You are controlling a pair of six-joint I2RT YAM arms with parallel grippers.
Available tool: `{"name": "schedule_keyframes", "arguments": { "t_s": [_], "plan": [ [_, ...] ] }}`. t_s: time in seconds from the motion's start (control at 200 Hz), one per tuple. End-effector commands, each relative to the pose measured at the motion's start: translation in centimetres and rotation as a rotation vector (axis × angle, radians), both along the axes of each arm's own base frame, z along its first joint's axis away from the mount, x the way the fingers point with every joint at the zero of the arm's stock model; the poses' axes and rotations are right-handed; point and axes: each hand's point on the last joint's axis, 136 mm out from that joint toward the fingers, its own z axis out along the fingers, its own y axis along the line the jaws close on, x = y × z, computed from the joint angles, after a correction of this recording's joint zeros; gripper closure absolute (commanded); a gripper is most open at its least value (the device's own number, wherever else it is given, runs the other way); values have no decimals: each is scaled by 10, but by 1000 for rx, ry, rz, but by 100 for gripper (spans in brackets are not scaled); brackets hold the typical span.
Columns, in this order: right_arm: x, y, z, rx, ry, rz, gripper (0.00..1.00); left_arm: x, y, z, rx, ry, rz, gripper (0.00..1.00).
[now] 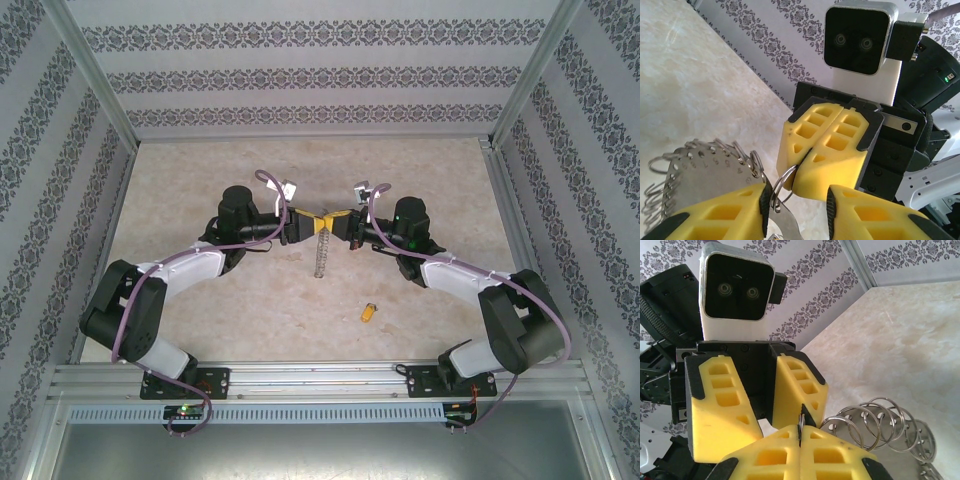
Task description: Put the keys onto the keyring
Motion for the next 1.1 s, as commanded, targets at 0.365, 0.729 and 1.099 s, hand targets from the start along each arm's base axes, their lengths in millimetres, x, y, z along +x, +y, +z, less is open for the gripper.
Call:
{"name": "schedule_keyframes", "arguments": {
  "t_s": [0.365,0.729,1.099],
  "plan": [
    [5,0,9,32,-44,10,100,-6,-6,14,-35,-61,-35,84],
    [11,-11,5,38,-17,-34,87,-2,-6,20,-12,-81,-24,100],
    [-3,-45,15,39,5,-126,44,-10,2,11,186,-139,-22,100]
  ]
}}
